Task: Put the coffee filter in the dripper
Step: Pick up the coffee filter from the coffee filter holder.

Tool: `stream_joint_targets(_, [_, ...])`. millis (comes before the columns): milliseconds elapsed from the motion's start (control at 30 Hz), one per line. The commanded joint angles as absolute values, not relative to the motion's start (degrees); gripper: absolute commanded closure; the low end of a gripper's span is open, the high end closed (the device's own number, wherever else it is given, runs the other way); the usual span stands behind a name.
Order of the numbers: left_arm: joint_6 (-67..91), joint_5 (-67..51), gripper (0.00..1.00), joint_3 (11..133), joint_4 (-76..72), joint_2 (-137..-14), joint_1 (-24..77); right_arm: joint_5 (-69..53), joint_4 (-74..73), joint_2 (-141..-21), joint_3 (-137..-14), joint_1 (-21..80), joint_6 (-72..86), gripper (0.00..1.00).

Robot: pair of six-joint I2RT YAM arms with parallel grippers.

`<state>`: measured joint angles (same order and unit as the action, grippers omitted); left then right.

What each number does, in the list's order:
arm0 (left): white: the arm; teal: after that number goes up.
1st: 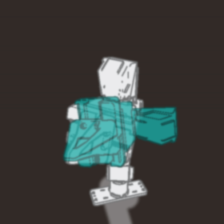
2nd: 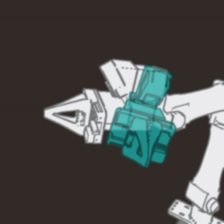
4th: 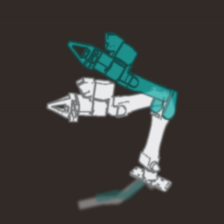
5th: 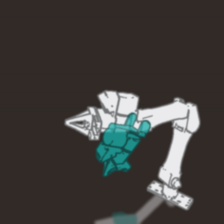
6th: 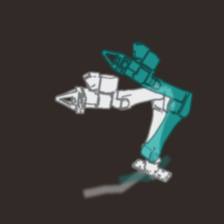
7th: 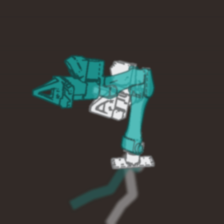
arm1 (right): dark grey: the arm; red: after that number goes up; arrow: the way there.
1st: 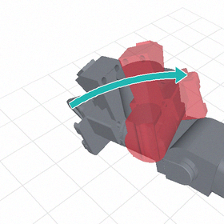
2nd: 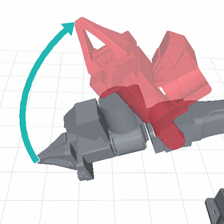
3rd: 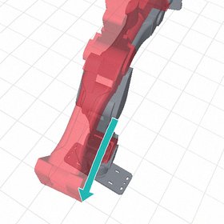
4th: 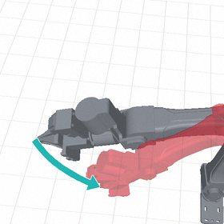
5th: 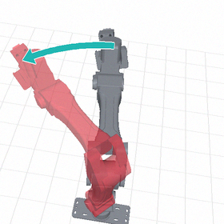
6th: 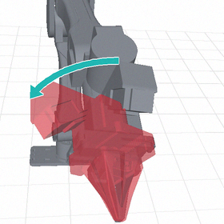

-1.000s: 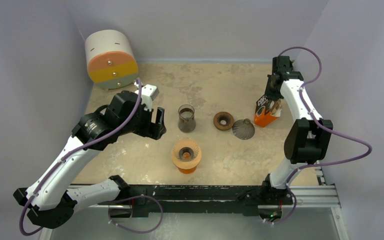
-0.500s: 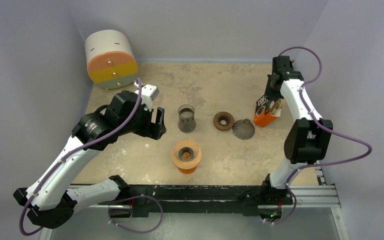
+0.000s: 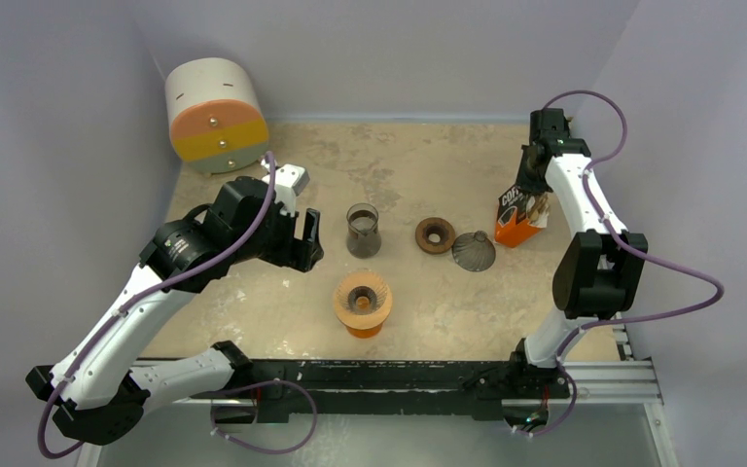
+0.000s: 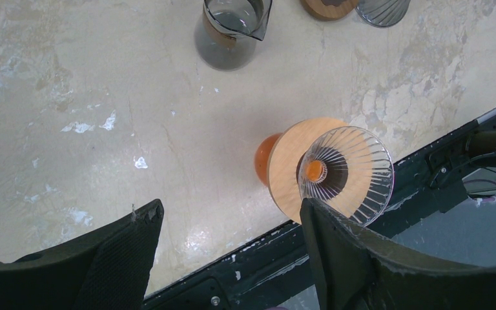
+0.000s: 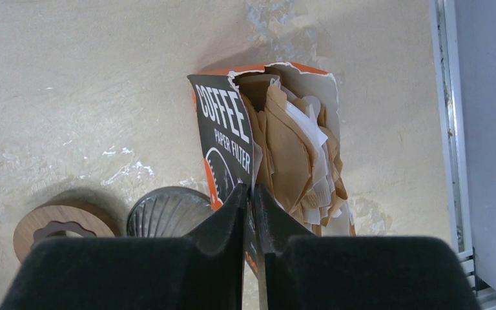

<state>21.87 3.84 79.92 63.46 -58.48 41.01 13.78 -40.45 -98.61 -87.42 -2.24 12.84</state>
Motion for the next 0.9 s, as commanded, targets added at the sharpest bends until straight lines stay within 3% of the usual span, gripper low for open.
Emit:
stream_joint_targets(0, [22.0,3.7,0.23,80.4,62.1,-57.8,41.1,15.0,-41.6,-95.5,-89.0,-1.9,13.9,0.89])
stream_joint_targets(867, [22.6,3.3,0.23,80.3,62.2,-57.5,41.0,12.7,-41.1,-95.0,-88.9,-1.8,14.2,0.89])
